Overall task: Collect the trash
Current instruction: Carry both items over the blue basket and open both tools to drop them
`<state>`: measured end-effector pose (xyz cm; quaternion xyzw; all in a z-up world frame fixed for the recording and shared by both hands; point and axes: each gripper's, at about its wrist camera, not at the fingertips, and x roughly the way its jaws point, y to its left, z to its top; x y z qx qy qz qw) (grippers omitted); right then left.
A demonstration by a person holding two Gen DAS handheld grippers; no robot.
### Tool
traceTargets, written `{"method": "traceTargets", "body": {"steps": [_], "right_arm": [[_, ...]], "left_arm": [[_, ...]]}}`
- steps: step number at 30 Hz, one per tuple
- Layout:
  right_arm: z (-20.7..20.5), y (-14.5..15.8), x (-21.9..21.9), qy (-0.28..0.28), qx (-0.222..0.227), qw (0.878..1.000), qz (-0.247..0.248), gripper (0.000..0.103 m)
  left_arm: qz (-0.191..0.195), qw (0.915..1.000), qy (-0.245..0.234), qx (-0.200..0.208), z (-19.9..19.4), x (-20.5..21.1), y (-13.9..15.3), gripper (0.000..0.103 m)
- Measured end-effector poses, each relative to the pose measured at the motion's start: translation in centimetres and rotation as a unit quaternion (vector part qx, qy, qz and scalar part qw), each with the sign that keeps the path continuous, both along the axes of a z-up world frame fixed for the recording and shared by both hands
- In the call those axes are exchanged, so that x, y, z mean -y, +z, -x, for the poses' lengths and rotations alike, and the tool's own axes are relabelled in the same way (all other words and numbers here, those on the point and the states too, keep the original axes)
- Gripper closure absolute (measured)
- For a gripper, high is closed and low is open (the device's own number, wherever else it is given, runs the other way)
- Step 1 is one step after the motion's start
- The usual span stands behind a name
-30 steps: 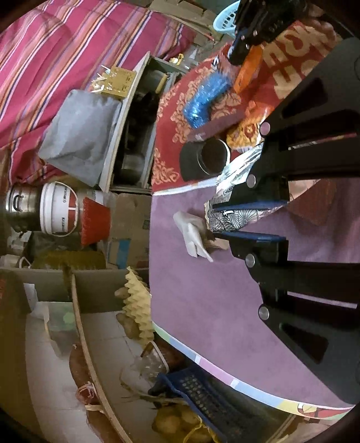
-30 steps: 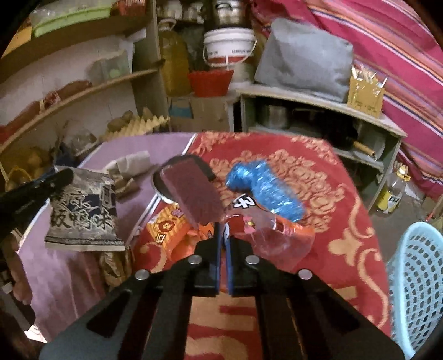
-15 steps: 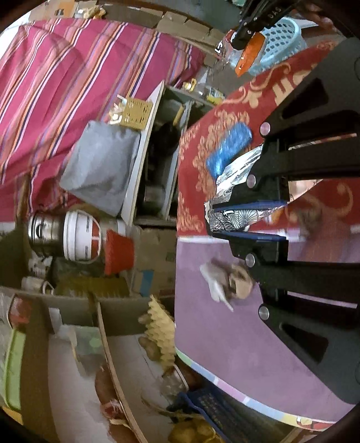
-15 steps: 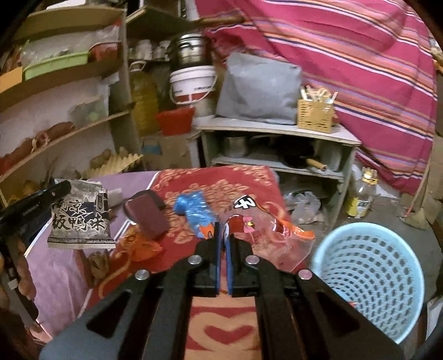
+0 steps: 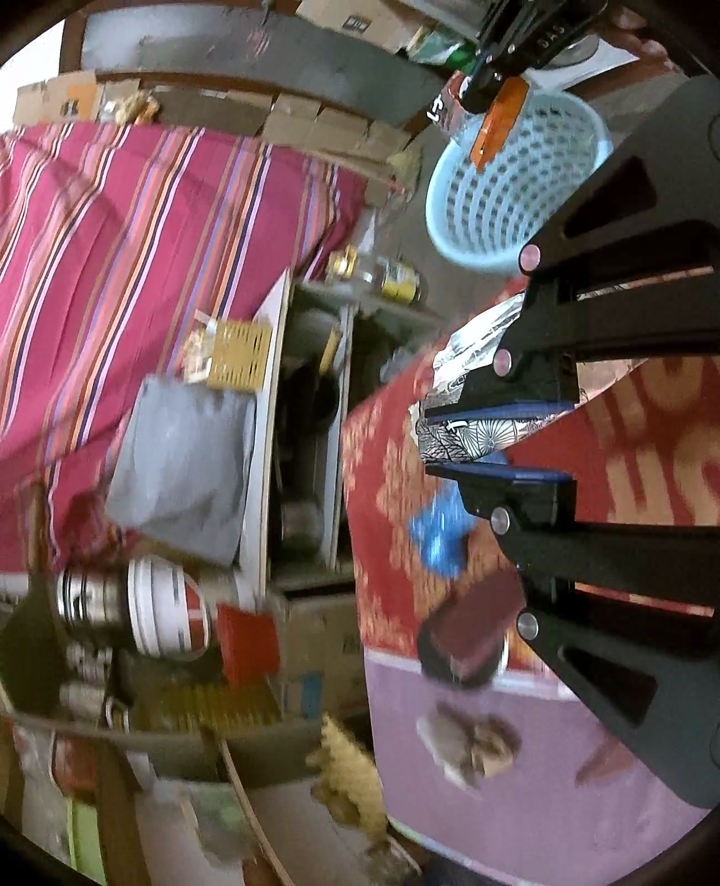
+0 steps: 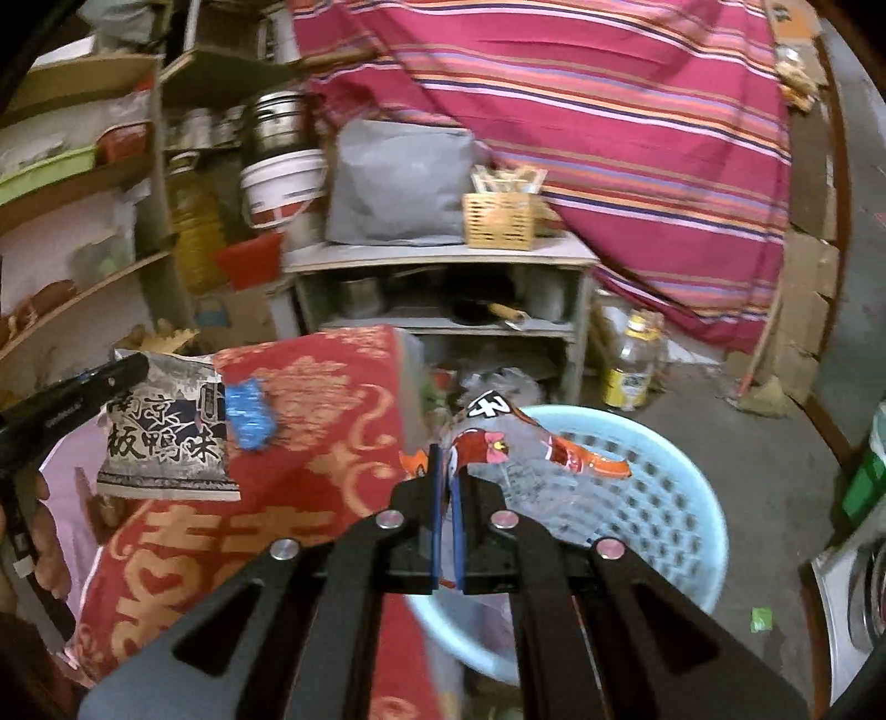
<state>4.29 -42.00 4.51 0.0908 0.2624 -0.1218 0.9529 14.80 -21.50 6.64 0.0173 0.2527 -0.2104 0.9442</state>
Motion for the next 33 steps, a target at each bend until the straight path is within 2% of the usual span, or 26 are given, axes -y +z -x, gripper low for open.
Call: {"method": "traceTargets", "body": {"steps": [13, 22, 26, 29, 33], "right_arm": [[1.9, -2.2, 7.0, -0.049, -0.019, 0.998, -0.025, 0.100], [2.1, -2.8, 8.7, -0.058, -0.027, 0.997, -0.031, 0.100], [2.0, -2.9, 8.8, -0.057, -0.027, 0.997, -0.032, 0.100], [1.9, -3.0, 8.7, -0.055, -0.029, 0.998, -0.033, 0.100], [1.3, -3.2, 8.5, -0.051, -0.031, 0.998, -0.034, 0.100]], "left_arm": [[-0.008, 0.9959, -0.088, -0.016, 1.3, 11.9, -2.5, 0.091], [-0.022, 0.9938, -0.102, -0.039, 0.5, 16.4, -4.8, 0.089], [-0.026, 0.9938, -0.099, -0.043, 0.2, 16.7, -5.0, 0.074], [-0.030, 0.9947, -0.090, -0.039, 0.2, 16.5, -4.9, 0.055], [-0.032, 0.9966, -0.071, -0.028, 0.2, 14.9, -4.3, 0.041]]}}
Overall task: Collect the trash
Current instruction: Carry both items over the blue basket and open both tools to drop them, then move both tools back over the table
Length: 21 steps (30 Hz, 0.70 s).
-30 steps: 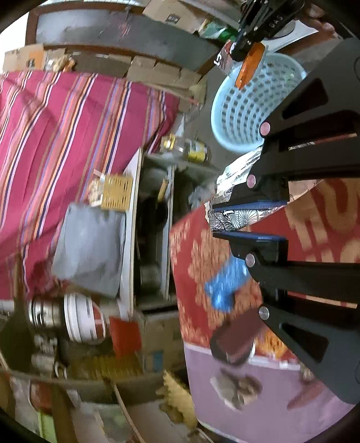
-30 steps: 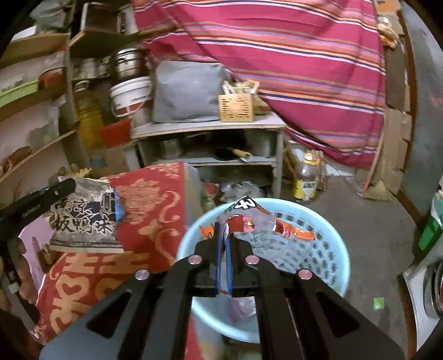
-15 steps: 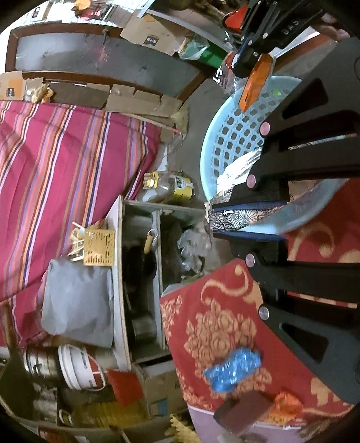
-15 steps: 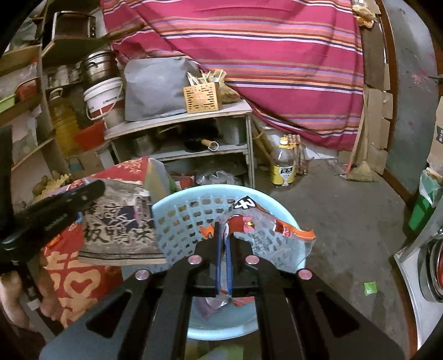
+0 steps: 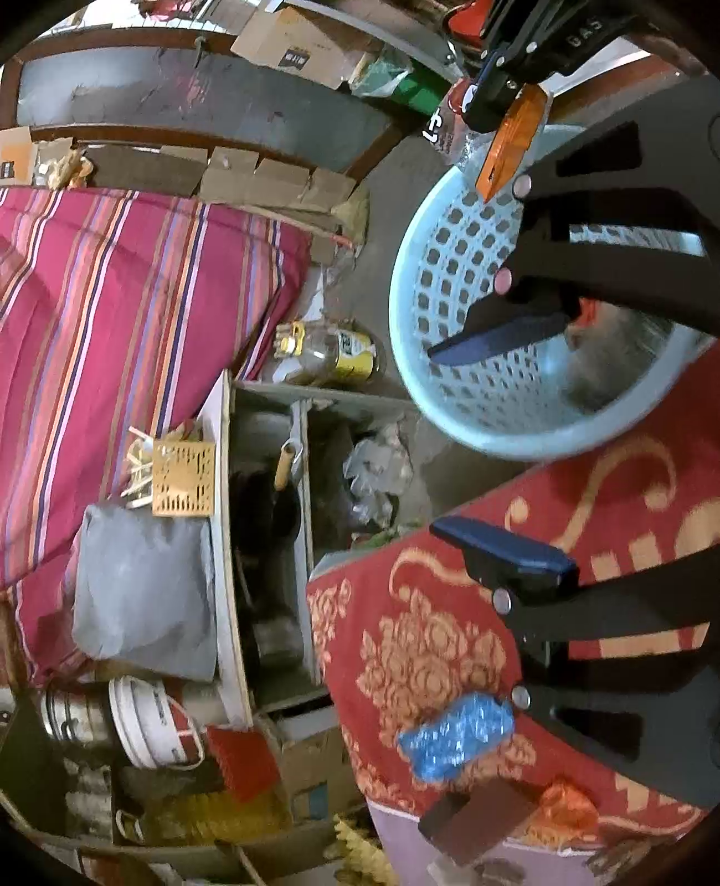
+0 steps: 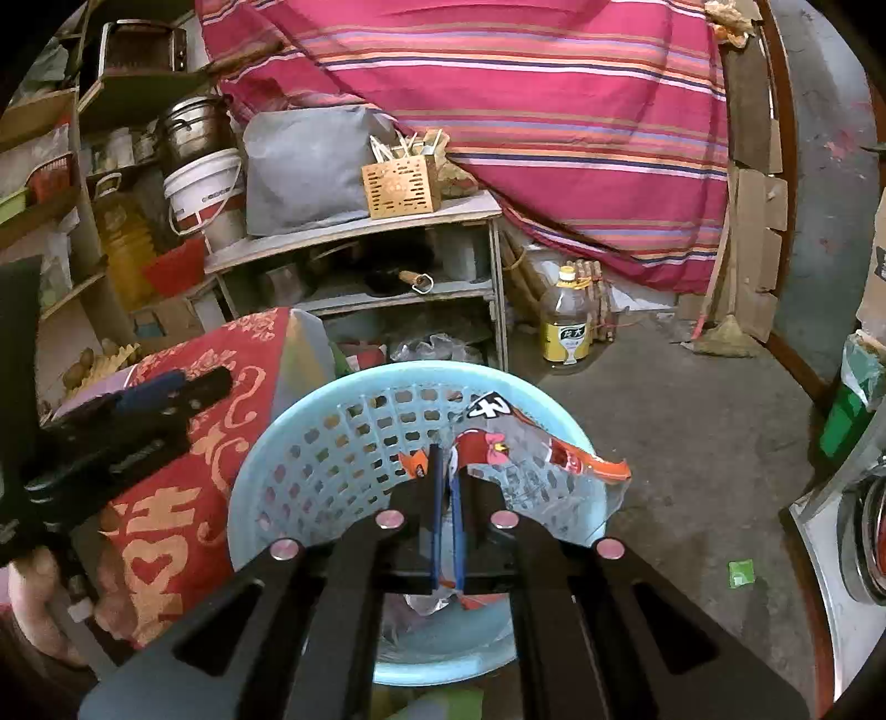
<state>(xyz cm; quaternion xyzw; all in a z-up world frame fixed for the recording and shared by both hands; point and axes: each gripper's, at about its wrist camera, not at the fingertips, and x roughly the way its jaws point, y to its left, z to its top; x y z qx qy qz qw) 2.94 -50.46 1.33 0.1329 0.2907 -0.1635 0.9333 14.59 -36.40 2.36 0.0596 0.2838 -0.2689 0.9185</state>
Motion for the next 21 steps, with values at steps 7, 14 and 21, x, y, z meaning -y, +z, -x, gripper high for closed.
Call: {"method": "traceTargets", "body": {"steps": [7, 14, 21], "right_arm": [[-1.9, -0.7, -0.9, 0.009, -0.011, 1.000, 0.000, 0.099], [-3.0, -1.9, -1.0, -0.001, -0.040, 0.999, -0.012, 0.071], [-3.1, -1.8, -1.6, -0.013, -0.046, 0.999, -0.009, 0.047]], "left_arm": [[0.000, 0.9992, 0.038, 0.012, 0.0, -4.1, 1.1, 0.024], [-0.008, 0.9977, 0.063, 0.024, 0.2, -7.8, 1.8, 0.017], [-0.013, 0.9956, 0.087, 0.032, 0.6, -11.6, 2.7, 0.017]]}}
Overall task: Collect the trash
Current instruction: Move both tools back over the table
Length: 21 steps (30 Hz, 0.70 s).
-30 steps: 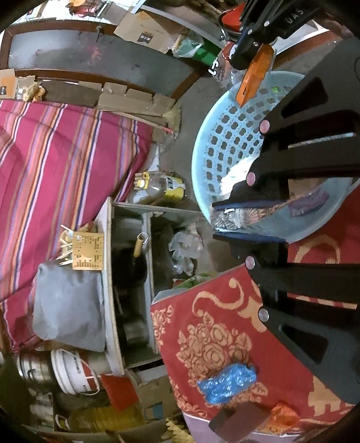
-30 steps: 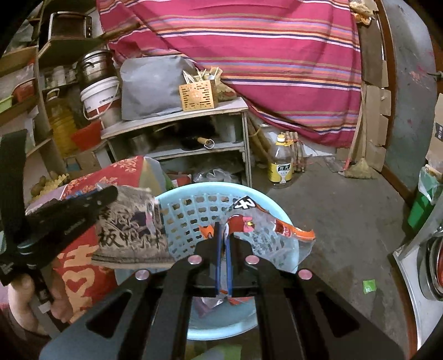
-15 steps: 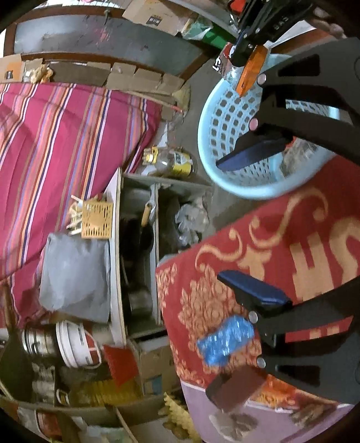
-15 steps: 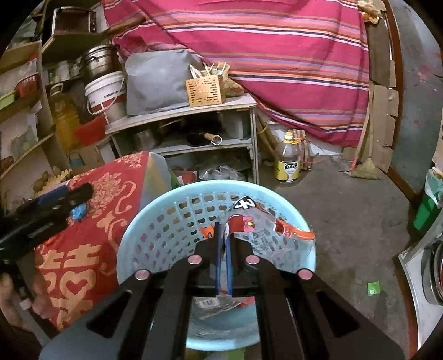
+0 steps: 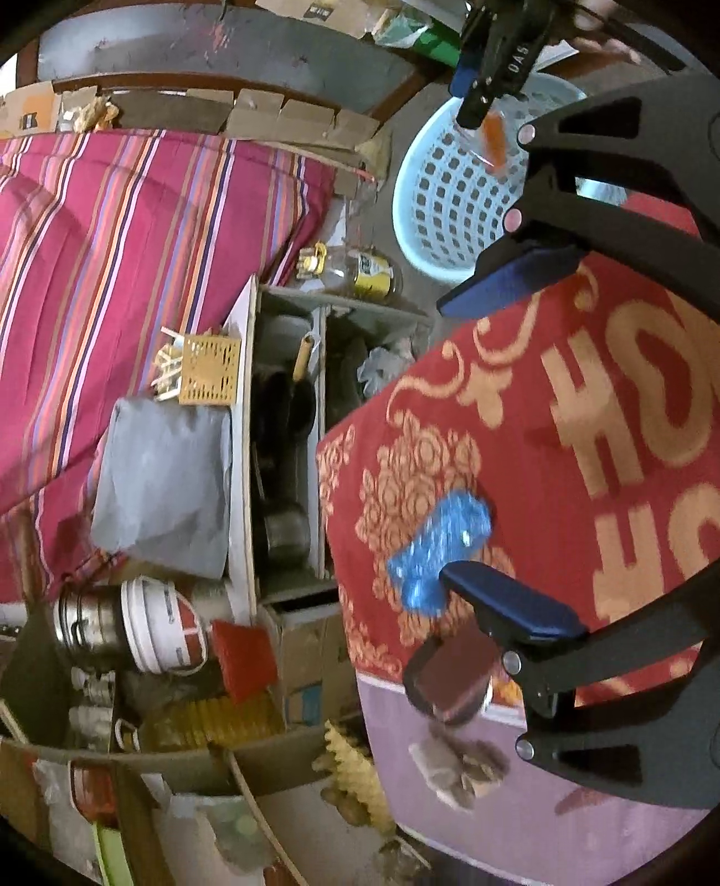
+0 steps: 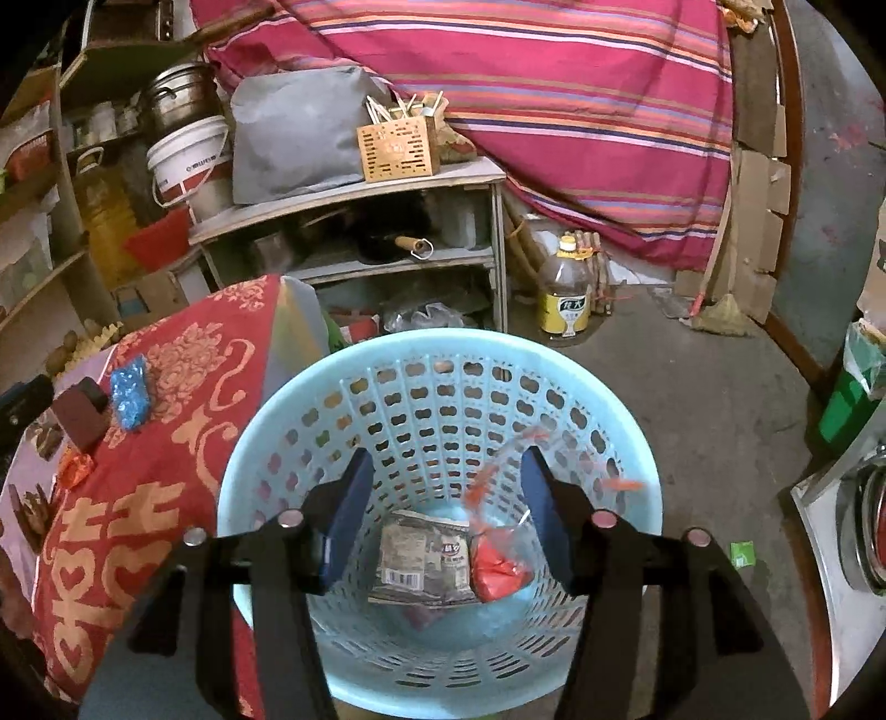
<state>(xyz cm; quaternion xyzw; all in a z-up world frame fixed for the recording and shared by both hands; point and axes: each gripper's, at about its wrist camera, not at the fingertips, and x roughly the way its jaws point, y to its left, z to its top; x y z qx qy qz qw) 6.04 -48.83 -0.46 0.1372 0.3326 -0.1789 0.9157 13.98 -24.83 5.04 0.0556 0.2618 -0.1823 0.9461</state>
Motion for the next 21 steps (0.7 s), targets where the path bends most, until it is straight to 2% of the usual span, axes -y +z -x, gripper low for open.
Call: {"method": "traceTargets", "body": {"steps": [2, 5, 12, 16, 21], "right_arm": [[-0.1, 0.2, -0.4, 0.001, 0.002, 1.000, 0.002, 0.036], [-0.4, 0.2, -0.9, 0.006, -0.003, 1.000, 0.002, 0.027], [-0.9, 0.6, -2.4, 0.009, -0.005, 1.000, 0.002, 0.023], [-0.7, 1.8, -4.0, 0.003, 0.015, 1.000, 0.014, 0.019], [-0.7, 3.2, -6.5, 0.017, 0.043, 0.999, 0.030, 0.015]], "left_arm": [[0.002, 0.9999, 0.010, 0.003, 0.1, -1.4, 0.3, 0.014], [0.003, 0.9996, 0.027, 0.006, 0.3, -3.6, 0.6, 0.011], [-0.007, 0.9978, 0.064, 0.016, 0.5, -8.8, 1.2, 0.010], [-0.003, 0.9962, 0.085, 0.020, 0.7, -11.9, 1.2, 0.007], [-0.018, 0.9940, 0.105, 0.024, 0.7, -15.1, 0.5, 0.006]]}}
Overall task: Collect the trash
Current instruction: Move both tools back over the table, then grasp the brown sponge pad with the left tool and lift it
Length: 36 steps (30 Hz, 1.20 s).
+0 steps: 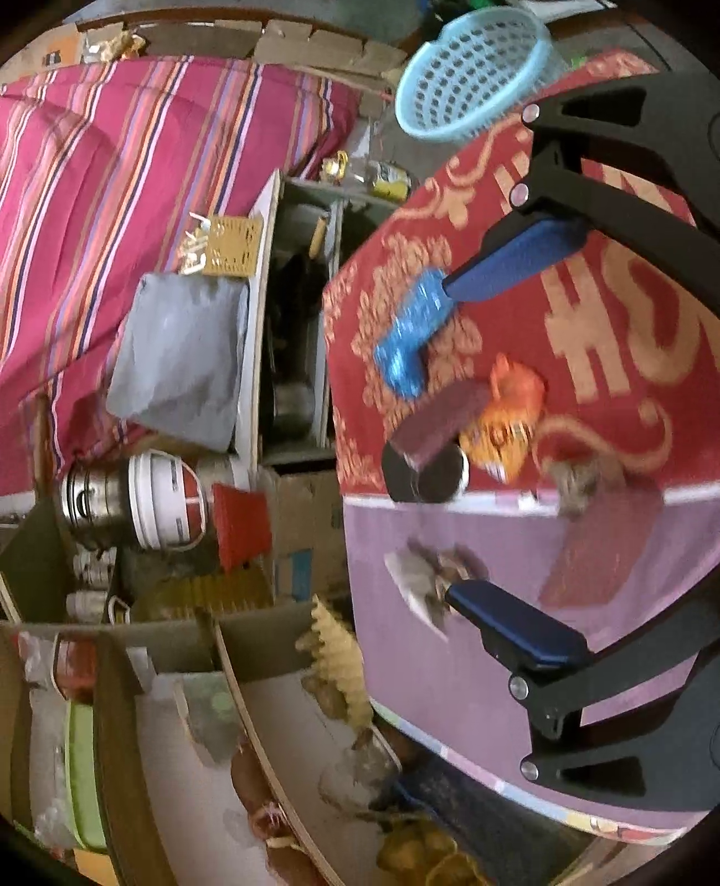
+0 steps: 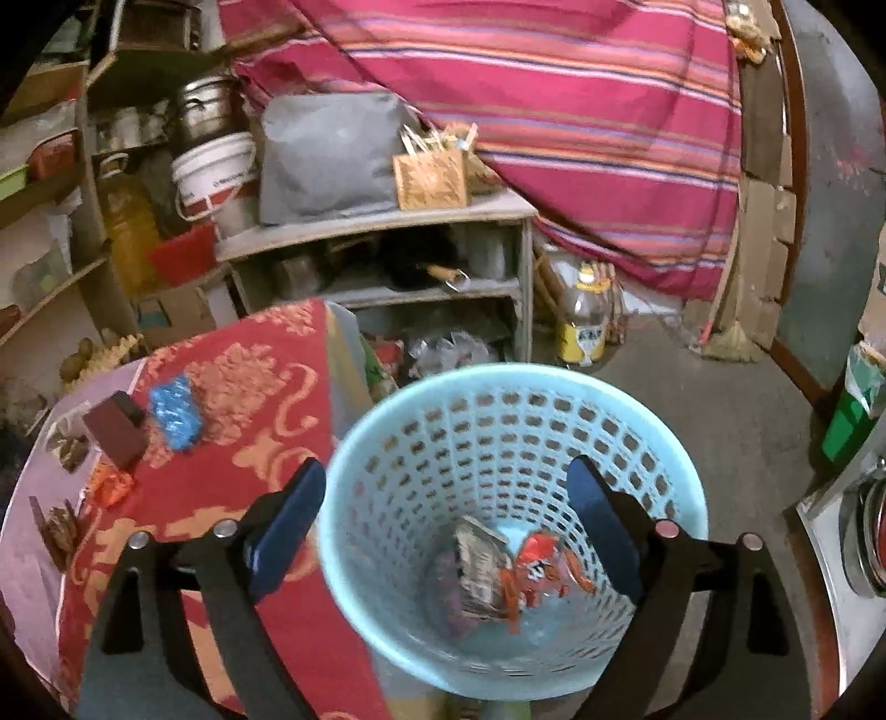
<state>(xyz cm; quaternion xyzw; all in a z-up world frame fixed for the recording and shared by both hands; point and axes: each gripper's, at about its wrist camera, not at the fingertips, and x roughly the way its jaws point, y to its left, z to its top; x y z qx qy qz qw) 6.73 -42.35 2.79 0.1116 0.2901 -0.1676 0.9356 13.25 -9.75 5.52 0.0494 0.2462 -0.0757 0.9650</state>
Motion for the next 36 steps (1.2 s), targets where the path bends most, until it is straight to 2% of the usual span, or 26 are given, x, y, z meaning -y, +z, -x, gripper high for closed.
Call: {"method": "traceTargets", "body": {"steps": [7, 15, 20, 27, 30, 33, 36], "right_arm": [[-0.7, 1.1, -4.8, 0.039, 0.025, 0.999, 0.016, 0.012], [-2.6, 0.9, -10.0, 0.082, 0.020, 0.996, 0.033, 0.010], [-4.0, 0.5, -12.6, 0.101, 0.010, 0.994, 0.042, 0.010], [-5.0, -0.3, -14.7, 0.116, -0.007, 0.991, 0.065, 0.010], [-5.4, -0.5, -14.8, 0.115, -0.012, 0.992, 0.059, 0.010], [-5.7, -0.7, -15.0, 0.114, -0.016, 0.992, 0.054, 0.010], [-6.0, -0.8, -15.3, 0.115, -0.018, 0.992, 0.054, 0.010]], "left_arm": [[-0.026, 0.9993, 0.028, -0.002, 0.0, -4.6, -1.6, 0.006], [-0.042, 0.9975, 0.038, -0.043, -1.1, -9.1, -5.3, 0.005], [-0.030, 0.9974, 0.012, -0.064, -1.6, -9.7, -6.9, 0.006], [-0.020, 0.9966, -0.060, -0.053, -0.9, -8.3, -7.1, 0.005], [-0.036, 0.9941, -0.075, -0.070, -1.4, -7.1, -7.6, 0.005], [-0.026, 0.9901, -0.096, -0.099, -2.4, -6.9, -8.1, 0.006], [-0.018, 0.9898, -0.094, -0.105, -3.3, -7.3, -8.2, 0.005]]}}
